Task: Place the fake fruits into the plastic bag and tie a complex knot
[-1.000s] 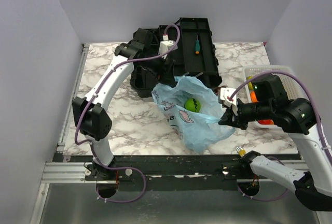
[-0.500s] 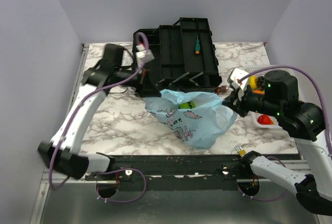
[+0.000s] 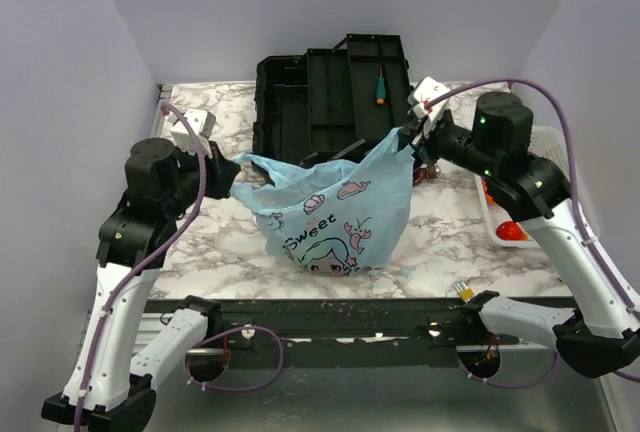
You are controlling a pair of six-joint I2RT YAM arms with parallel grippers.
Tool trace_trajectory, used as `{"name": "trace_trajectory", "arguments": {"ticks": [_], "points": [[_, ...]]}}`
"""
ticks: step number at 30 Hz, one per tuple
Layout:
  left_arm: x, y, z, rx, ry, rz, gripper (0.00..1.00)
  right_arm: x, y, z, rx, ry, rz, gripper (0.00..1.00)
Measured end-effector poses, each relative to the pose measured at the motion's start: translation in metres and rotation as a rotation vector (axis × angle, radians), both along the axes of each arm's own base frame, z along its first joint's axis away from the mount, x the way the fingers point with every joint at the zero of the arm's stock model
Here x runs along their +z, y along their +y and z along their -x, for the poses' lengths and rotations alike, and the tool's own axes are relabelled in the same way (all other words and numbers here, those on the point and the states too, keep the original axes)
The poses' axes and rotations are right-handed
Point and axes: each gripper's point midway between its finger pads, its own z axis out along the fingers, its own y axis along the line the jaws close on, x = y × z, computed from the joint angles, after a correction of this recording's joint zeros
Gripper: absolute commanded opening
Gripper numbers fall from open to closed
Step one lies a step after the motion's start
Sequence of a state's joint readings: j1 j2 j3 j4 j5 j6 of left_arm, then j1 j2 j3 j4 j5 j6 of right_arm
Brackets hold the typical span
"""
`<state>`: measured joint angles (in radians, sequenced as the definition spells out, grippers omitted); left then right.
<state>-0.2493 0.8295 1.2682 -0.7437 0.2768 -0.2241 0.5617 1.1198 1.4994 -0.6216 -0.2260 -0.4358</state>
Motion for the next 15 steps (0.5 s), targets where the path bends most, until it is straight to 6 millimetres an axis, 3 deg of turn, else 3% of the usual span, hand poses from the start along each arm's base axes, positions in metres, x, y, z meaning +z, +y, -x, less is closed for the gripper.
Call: {"name": "trace_trajectory", "arguments": {"ticks": [2, 4, 6, 7, 8, 11, 12, 15], "points": [[-0.032, 0.019, -0.006, 0.115, 0.069, -0.033, 0.00, -0.021, 0.006, -0.002, 0.022, 0.028, 0.008, 0.01], [-0.072, 0.033, -0.006, 0.187, 0.161, -0.079, 0.08, -0.039, 0.013, -0.001, 0.053, 0.063, 0.007, 0.01], [-0.091, 0.039, -0.001, 0.203, 0.203, -0.114, 0.13, -0.046, 0.021, 0.004, 0.099, 0.085, -0.011, 0.01], [-0.094, 0.041, 0.002, 0.200, 0.202, -0.123, 0.19, -0.043, 0.026, 0.006, 0.125, 0.084, -0.027, 0.01], [-0.092, 0.041, 0.003, 0.189, 0.185, -0.132, 0.32, -0.039, 0.029, 0.008, 0.147, 0.075, -0.042, 0.01], [-0.051, 0.028, 0.008, 0.047, 0.053, -0.162, 0.61, -0.013, 0.041, 0.017, 0.231, 0.026, -0.095, 0.01], [-0.026, 0.021, 0.008, -0.014, -0.011, -0.173, 0.70, -0.003, 0.044, 0.020, 0.260, 0.005, -0.112, 0.01], [0.055, -0.001, 0.007, -0.182, -0.235, -0.200, 0.80, 0.023, 0.054, 0.028, 0.344, -0.049, -0.153, 0.01]]}}
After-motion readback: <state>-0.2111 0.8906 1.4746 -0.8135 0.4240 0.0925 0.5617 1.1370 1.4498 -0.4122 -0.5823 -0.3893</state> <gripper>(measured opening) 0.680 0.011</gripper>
